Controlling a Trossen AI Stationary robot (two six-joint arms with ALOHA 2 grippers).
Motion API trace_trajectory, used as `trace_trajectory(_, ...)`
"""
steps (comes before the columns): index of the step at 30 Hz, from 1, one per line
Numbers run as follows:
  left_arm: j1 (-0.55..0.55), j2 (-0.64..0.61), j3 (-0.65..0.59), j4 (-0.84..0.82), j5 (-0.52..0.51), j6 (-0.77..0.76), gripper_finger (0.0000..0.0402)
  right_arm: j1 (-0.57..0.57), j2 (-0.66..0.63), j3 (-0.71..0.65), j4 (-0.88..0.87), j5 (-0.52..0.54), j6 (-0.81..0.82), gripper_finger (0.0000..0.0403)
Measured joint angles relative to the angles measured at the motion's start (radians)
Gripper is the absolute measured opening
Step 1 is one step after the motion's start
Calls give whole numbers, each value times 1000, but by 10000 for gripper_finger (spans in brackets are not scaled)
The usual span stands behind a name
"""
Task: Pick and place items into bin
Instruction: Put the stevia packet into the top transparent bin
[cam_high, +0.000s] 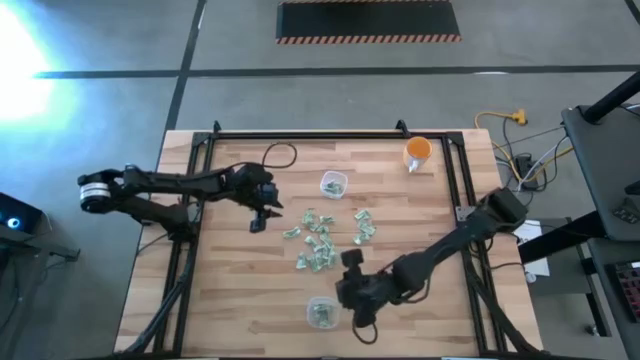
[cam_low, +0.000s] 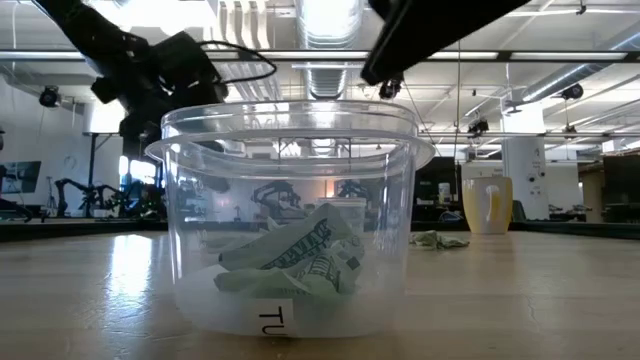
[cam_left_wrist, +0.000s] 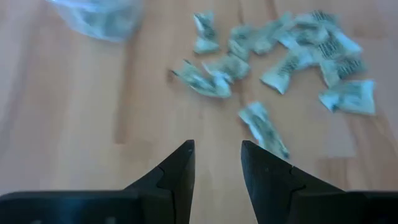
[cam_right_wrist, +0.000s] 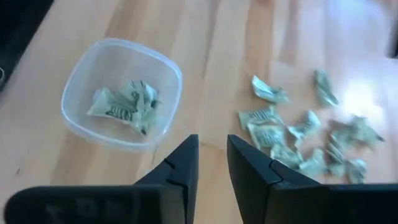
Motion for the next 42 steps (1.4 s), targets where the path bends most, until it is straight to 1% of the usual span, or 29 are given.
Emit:
trace_trajectory(3,-30,20,-32,89,4,-19,114,23,-20,0,-51,61,20,68)
trace_trajectory(6,-62,35,-53,144,5,-39,114,37,-34,1,-85,89,44,63)
trace_trajectory(13,-143,47,-52,199,-7,-85,114,47,-35,-1,-145,139,68,56)
trace_trajectory(20,-268,54,-52,227,-178,-116,114,47,-35,-3,-291,235,203,58)
trace_trajectory(23,-310,64,-52,243,-252,-122,114,47,-35,-3,-330,238,254,58)
trace_trajectory(26,-339,85,-50,254,-293,-130,114,47,-35,-2,-350,239,282,59)
trace_trajectory(32,-355,155,-50,273,-305,-173,114,50,-35,-2,-354,239,290,59)
trace_trajectory(37,-355,227,-43,273,-348,-175,114,52,-35,-2,-351,239,290,59)
trace_trajectory(42,-354,272,-34,296,-349,-174,114,52,-35,-2,-350,239,290,59)
